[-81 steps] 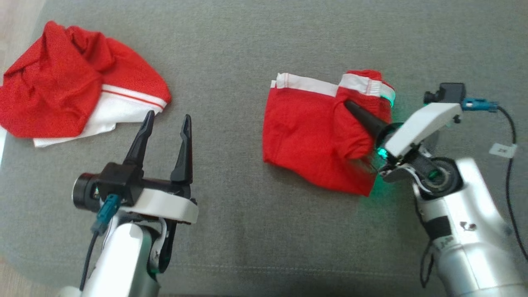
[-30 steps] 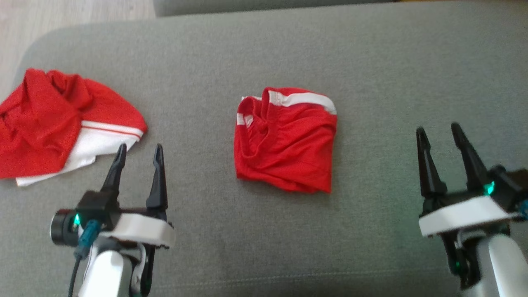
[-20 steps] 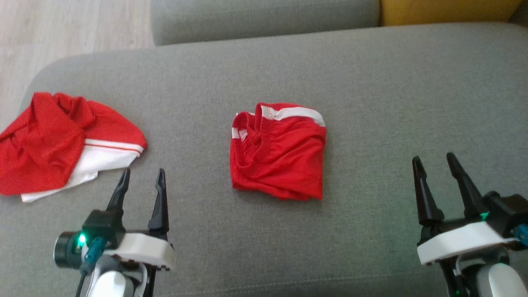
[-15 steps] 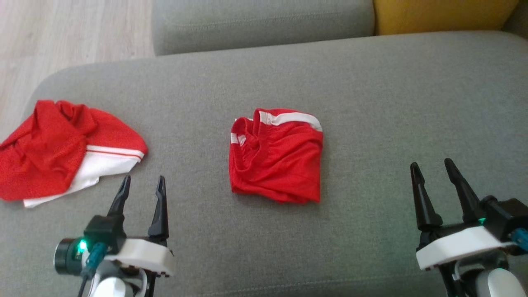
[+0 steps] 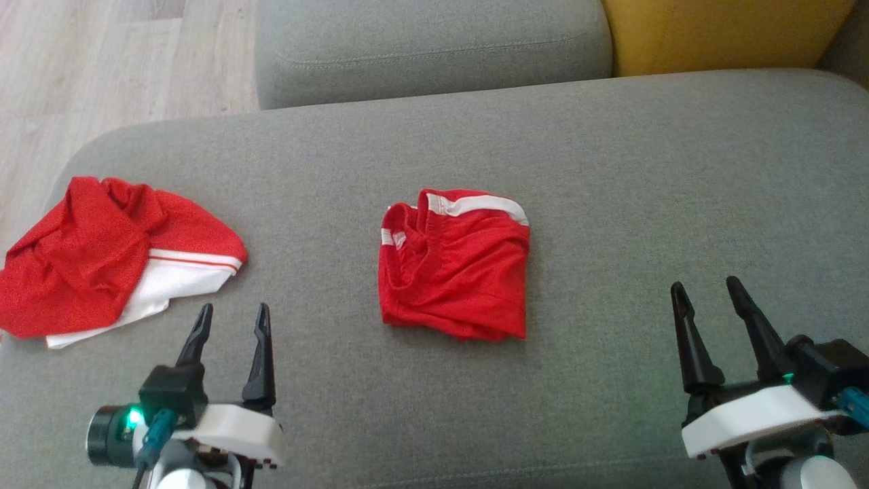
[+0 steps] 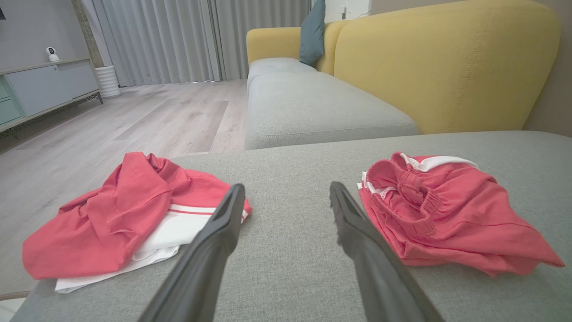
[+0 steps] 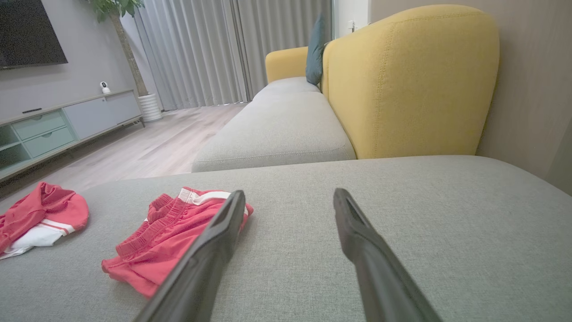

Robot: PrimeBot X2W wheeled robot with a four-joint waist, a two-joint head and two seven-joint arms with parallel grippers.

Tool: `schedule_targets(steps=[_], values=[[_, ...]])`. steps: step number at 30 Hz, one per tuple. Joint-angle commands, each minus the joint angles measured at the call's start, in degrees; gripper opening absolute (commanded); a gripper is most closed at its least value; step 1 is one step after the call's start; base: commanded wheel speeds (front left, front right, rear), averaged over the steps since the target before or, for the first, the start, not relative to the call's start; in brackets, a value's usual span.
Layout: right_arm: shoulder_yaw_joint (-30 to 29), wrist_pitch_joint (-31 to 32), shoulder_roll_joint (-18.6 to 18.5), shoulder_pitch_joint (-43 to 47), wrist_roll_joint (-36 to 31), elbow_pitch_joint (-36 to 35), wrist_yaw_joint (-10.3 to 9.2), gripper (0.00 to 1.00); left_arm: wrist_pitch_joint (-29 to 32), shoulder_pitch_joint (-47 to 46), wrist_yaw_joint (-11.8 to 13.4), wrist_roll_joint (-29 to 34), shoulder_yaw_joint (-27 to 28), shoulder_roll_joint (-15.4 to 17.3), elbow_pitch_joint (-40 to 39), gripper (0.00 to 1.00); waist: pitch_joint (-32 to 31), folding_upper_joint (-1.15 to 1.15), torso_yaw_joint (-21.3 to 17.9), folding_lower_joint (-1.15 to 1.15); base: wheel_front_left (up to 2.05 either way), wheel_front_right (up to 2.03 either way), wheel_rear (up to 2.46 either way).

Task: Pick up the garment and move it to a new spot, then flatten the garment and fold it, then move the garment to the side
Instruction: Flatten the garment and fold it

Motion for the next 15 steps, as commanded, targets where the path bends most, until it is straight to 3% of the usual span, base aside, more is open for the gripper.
schedule_targets(steps=[1,15], values=[[1.1,0.1,-0.3,-1.3,-0.3,-2.3,-0.04,1.00,0.0,-1.5,0.5,-0.1,2.0,1.0,-2.3,1.00,0.0,0.00,0.1,0.00,0.00,0.00,0.00],[0.9,0.2,-0.3,-1.5,-0.3,-1.8,-0.04,1.00,0.1,-1.7,1.3,-0.4,1.7,1.4,-2.3,1.00,0.0,0.00,0.3,0.00,0.00,0.00,0.00]])
